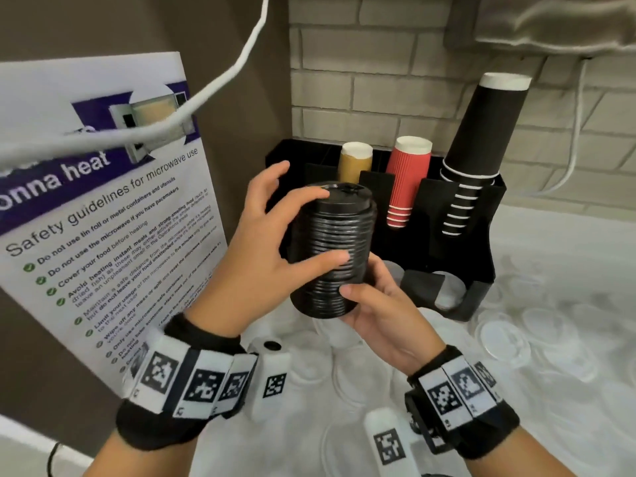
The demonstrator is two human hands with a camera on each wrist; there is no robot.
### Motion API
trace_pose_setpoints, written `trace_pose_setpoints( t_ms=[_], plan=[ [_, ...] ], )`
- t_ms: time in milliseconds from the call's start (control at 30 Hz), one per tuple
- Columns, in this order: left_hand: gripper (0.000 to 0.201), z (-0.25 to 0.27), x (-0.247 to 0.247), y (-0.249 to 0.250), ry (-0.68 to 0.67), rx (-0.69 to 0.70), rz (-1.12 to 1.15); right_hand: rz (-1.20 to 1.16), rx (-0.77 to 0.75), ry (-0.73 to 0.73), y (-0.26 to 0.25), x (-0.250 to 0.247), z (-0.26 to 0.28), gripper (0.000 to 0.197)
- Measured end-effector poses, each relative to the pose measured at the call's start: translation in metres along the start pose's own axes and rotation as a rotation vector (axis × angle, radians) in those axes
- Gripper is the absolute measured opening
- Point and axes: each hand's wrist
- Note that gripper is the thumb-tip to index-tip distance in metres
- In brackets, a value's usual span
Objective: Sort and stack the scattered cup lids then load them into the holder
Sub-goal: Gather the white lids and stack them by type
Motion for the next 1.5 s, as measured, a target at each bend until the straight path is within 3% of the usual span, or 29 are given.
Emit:
trace_pose_setpoints(
  t_ms=[167, 300, 467, 733, 867, 1033, 1200, 1500],
  plan=[
    [0.059, -0.004, -0.019, 0.017, -0.049, -0.081, -0.554, -0.099, 0.119, 0.056, 0.018, 0.003, -0.009, 0.062],
    [0.042, 0.006, -0.025, 0.020, -0.129, -0.206, -0.666, -0.132, 0.272, 0.060, 0.043, 0.013, -0.015, 0.068],
    [0.053, 0.018, -0.023, 0.013, -0.327, -0.485, -0.782, -0.050, 0.503, -0.001, 0.076, 0.026, -0.015, 0.069],
    [0.052, 0.041, -0.025, 0.010, -0.501, -0.637, -0.777, 0.145, 0.678, -0.130, 0.106, 0.042, -0.017, 0.074],
    [0.052, 0.048, -0.027, 0.005, -0.521, -0.742, -0.775, 0.488, 0.720, -0.220, 0.104, 0.044, -0.017, 0.072],
    [0.048, 0.050, -0.027, 0.004, -0.529, -0.750, -0.766, 0.654, 0.748, -0.281, 0.105, 0.054, -0.017, 0.074],
    [0.047, 0.050, -0.025, 0.005, -0.517, -0.764, -0.774, 0.970, 0.788, -0.376, 0.107, 0.057, -0.022, 0.078],
    [0.048, 0.058, -0.034, 0.006, -0.488, -0.790, -0.726, 0.973, 0.760, -0.357, 0.101, 0.060, -0.012, 0.083]
  ],
)
Point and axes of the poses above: each hand's wrist, its own z-axis away from the middle knuckle, its own x-axis out of the palm, y = z × x, and after that the axes turned 14 degrees about -y, right-handed
